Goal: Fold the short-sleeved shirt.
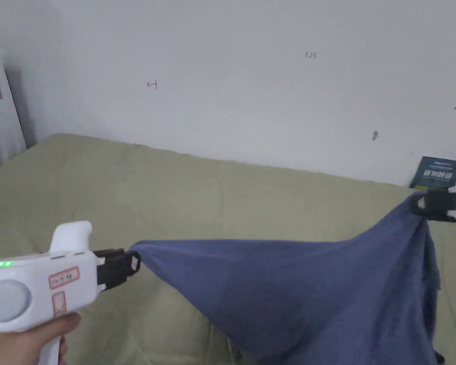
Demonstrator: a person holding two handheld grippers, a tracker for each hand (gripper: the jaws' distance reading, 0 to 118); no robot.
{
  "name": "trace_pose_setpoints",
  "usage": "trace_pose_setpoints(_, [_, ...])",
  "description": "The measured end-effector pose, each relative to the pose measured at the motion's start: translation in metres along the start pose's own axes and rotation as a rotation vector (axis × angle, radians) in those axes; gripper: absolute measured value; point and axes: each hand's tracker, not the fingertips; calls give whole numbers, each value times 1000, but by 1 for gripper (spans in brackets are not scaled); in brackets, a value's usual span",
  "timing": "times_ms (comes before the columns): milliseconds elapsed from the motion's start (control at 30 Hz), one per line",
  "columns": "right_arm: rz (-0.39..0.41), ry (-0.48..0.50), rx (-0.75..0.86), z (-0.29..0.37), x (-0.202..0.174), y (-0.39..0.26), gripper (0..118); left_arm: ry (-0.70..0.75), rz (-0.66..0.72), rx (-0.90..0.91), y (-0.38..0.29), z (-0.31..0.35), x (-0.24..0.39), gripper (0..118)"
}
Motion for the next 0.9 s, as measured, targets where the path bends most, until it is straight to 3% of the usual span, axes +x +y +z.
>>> trace_pose_setpoints(167, [25,-20,194,69,3,73,2,-102,62,141,89,10,21,9])
trace_pose_setpoints(233, [-13,-14,250,84,10,104,2,-60,19,163,130,12,34,9])
trace_pose_setpoints(367, [7,-68,380,96,16,163,2,-6,-73,228,208,6,66,9])
trace_pose_setpoints(533, [-41,-75,449,87,26,215,2,-33,-35,292,276,-7,92,9])
trace_pose_setpoints(567, [-25,-103,487,101,4,205,2,-12,-28,321,289,-9,96,9])
trace_pose_setpoints(733, [-33,-102,501,85,8,218,2,34,-33,390,321,-22,100,9])
trace_pose_setpoints(900, [-40,-58,470,45,20,181,2,49,-37,357,286,-55,83,9])
